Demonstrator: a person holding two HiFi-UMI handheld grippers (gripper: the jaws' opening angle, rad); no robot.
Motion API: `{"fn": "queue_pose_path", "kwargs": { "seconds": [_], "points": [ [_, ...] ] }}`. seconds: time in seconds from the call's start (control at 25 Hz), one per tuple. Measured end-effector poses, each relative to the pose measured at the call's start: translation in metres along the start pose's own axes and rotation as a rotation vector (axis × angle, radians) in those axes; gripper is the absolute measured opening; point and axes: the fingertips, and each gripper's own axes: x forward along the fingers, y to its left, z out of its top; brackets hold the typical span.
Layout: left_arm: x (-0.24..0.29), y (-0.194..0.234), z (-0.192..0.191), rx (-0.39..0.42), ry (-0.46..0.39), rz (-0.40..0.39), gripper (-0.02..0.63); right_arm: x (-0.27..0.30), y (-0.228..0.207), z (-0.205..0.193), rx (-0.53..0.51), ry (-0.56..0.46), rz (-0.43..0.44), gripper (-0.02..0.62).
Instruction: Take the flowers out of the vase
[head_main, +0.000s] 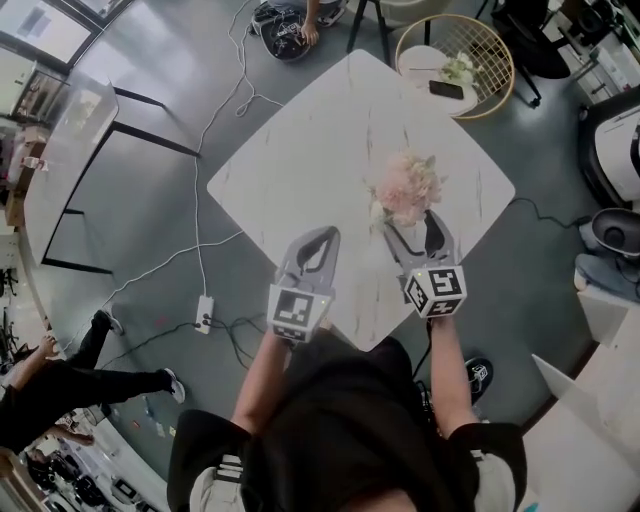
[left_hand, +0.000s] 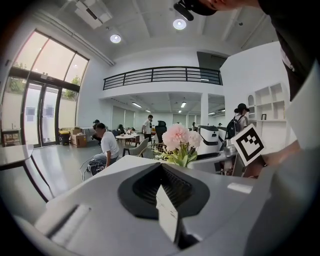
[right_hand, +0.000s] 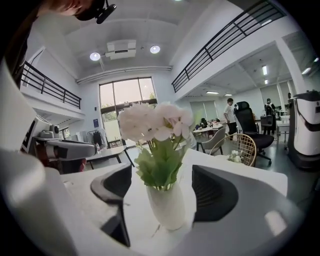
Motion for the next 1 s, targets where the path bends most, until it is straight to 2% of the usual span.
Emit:
{"fn": "queue_pose_path", "kwargs": {
  "seconds": [0.4,0.56,0.72,1.0],
  "points": [
    [0.002,0.016,-0.007,-0.018,0.025,0.064,0.008,0.020,0.007,0.000,-0.005,-0.006,0.063,0.364],
    [0.000,0.020,-0.009,-0.025,0.027,0.081,0.008,0.021,0.007,0.003,-0.024,-0.022,0.059,0.362],
    [0.000,0.023,-0.006,-0.018,0.021,0.093,0.008,0.021,0.003,0.002,-0.035,-0.012,0.043,0.328],
    [-0.002,0.026,-0.007,-0.027,0.021,0.102,0.008,0.022,0.002,0.004,-0.048,-0.014,0.022,0.203]
  ]
}}
